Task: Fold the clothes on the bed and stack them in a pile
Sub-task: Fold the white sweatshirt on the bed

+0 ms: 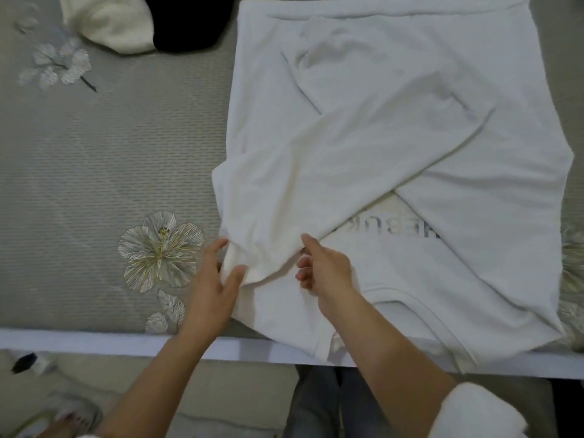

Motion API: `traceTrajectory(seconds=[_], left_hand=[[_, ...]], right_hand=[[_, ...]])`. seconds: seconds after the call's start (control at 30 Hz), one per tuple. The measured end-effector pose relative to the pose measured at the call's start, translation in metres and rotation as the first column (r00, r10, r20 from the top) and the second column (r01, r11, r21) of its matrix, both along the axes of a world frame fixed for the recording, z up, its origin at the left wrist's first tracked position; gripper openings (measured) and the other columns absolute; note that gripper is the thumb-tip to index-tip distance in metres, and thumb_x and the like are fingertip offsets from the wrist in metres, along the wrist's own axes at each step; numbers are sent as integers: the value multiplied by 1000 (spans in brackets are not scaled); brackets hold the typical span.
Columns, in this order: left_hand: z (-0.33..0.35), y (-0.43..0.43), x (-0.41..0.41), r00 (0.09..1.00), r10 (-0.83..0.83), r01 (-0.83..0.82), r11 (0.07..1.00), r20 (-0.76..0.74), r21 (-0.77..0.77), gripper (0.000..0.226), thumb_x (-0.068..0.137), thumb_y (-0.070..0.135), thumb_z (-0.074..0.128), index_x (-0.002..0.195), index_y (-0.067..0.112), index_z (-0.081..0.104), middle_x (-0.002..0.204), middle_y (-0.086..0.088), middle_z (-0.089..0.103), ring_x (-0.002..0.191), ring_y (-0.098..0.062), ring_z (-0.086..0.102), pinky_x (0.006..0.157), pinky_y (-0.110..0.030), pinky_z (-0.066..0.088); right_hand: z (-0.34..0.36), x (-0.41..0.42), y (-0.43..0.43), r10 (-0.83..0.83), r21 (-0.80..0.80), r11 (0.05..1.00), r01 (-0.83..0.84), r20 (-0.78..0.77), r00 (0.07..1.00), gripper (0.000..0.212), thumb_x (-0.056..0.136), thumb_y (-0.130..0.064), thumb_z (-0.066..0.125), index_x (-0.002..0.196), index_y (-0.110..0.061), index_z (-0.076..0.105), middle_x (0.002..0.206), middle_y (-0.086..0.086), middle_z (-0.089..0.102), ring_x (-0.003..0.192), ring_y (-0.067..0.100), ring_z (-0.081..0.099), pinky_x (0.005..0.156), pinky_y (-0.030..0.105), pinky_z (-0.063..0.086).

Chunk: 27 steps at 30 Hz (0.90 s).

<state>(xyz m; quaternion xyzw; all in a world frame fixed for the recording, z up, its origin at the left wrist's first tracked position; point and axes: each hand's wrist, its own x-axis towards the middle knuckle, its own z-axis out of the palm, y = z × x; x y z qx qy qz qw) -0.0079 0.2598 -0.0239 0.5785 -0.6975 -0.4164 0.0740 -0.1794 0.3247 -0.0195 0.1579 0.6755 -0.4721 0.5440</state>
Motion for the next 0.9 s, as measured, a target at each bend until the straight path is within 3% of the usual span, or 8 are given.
traceTrajectory(seconds=[0.17, 0.23, 0.3, 0.37, 0.43, 0.57, 0.77, 0.9], left_hand=[[6, -9, 26, 914, 382, -349, 913, -140, 213, 37, 85, 16, 70, 115, 29, 53, 96, -7, 70, 78, -18, 67, 62, -30, 52], [5, -11, 30, 935, 351, -326, 905, -45, 272, 44, 83, 7, 70, 119, 22, 51, 107, -14, 67, 82, -21, 64, 66, -32, 51], [4, -6, 26, 961, 241, -257, 960, 133, 114, 59, 80, 6, 70, 133, 15, 44, 119, -16, 59, 96, -25, 60, 82, -40, 50], [8, 1, 15, 975, 70, -21, 973, 210, -229, 68, 81, 17, 65, 142, 13, 36, 137, -18, 43, 123, -31, 42, 103, -45, 34], [11, 11, -1, 934, -202, 315, 857, 296, -409, 67, 86, 31, 53, 148, 14, 31, 154, -16, 22, 142, -32, 19, 113, -43, 17], [1, 39, -27, 662, -614, 655, 753, 429, 66, 77, 94, 50, 39, 153, 26, -4, 154, 2, -29, 144, -21, -24, 117, -41, -6], [4, 82, -24, 376, -835, 884, 454, 402, 116, 100, 76, 41, 49, 144, 40, -25, 147, 3, -44, 138, -20, -37, 113, -39, -19], [10, 98, -30, 453, -725, 845, 534, 520, 8, 108, 60, 16, 75, 150, 14, 16, 157, -19, 7, 142, -41, 13, 112, -49, 18]], right_hand=[[-1, -13, 13, 125, 77, 990, -114, -152, 980, 18, 83, -5, 59, 66, -5, 58, 51, 4, 56, 34, 11, 50, 36, 19, 37], [-2, -13, 22, 227, 76, 973, -217, -163, 960, 15, 85, -6, 57, 71, -4, 61, 56, 6, 60, 38, 13, 55, 36, 19, 39], [-3, -16, 27, 300, 69, 954, -292, -260, 918, 9, 88, -9, 56, 80, -8, 61, 69, 7, 64, 46, 14, 60, 40, 20, 42], [-4, -26, 37, 424, 148, 899, -412, -529, 735, 12, 88, -13, 56, 98, -14, 61, 91, 3, 63, 74, 16, 64, 60, 23, 47], [-7, -43, 56, 586, 335, 753, -566, -732, 346, 38, 90, -17, 55, 128, -16, 53, 128, 3, 53, 115, 19, 49, 92, 28, 40], [-6, -82, 111, 837, 669, 190, -719, -493, -238, 59, 99, -35, 37, 152, -24, 15, 162, -2, 2, 148, 15, 0, 118, 35, 4], [26, -142, 209, 783, 703, 158, -694, -517, -346, 69, 78, -16, 63, 144, -14, 41, 155, 4, 27, 146, 21, 18, 119, 33, 5], [30, -159, 250, 786, 802, 18, -598, -380, -487, 93, 59, -13, 77, 144, -11, 41, 154, 11, 30, 144, 27, 20, 111, 48, 15]])
